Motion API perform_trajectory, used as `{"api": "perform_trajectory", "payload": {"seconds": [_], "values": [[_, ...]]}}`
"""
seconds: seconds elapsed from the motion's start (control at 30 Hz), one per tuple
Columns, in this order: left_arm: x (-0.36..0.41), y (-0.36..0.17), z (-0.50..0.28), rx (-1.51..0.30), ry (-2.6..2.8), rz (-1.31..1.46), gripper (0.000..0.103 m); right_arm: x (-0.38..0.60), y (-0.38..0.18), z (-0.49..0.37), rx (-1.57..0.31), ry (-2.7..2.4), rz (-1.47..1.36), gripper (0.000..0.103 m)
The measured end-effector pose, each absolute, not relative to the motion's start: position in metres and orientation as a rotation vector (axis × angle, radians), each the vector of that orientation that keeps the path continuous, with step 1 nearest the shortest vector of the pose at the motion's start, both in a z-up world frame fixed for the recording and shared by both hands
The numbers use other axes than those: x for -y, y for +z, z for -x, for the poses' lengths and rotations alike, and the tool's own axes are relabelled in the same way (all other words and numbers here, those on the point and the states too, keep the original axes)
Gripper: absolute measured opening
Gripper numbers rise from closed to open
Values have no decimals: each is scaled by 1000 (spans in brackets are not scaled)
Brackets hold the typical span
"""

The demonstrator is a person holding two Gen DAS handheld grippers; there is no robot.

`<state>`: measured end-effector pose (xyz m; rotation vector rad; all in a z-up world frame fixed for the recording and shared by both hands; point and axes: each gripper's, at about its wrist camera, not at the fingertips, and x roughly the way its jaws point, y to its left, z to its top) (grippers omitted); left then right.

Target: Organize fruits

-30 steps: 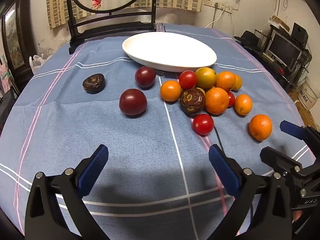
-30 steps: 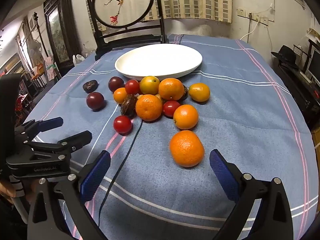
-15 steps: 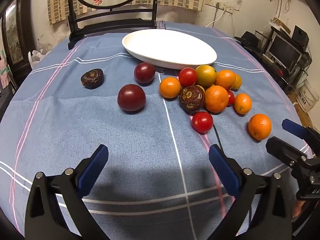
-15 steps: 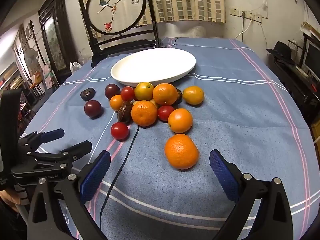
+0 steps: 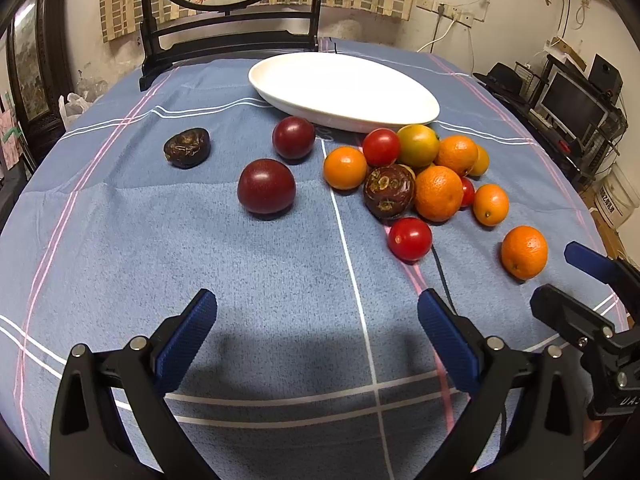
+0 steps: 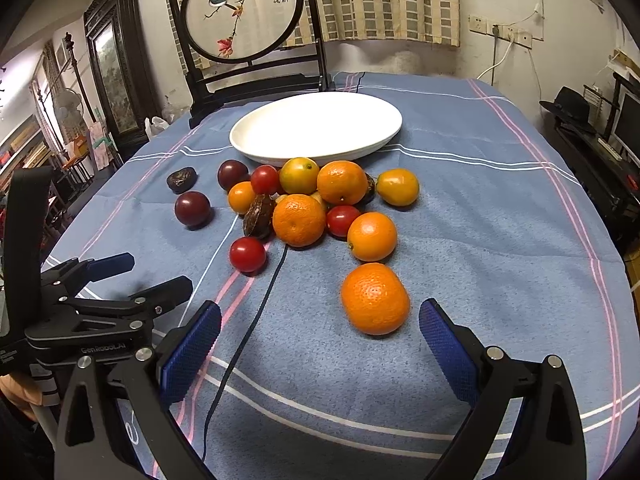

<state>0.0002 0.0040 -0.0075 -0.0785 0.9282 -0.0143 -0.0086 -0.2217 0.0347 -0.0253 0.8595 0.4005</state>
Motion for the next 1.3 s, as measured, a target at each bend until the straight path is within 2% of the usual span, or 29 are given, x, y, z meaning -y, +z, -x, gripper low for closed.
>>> {"api": "perform_trajectory", "payload": {"seconds": [1.3], "values": [[-7, -12, 2, -940, -4, 112, 98, 220, 32, 9, -854, 398, 2, 99]]}}
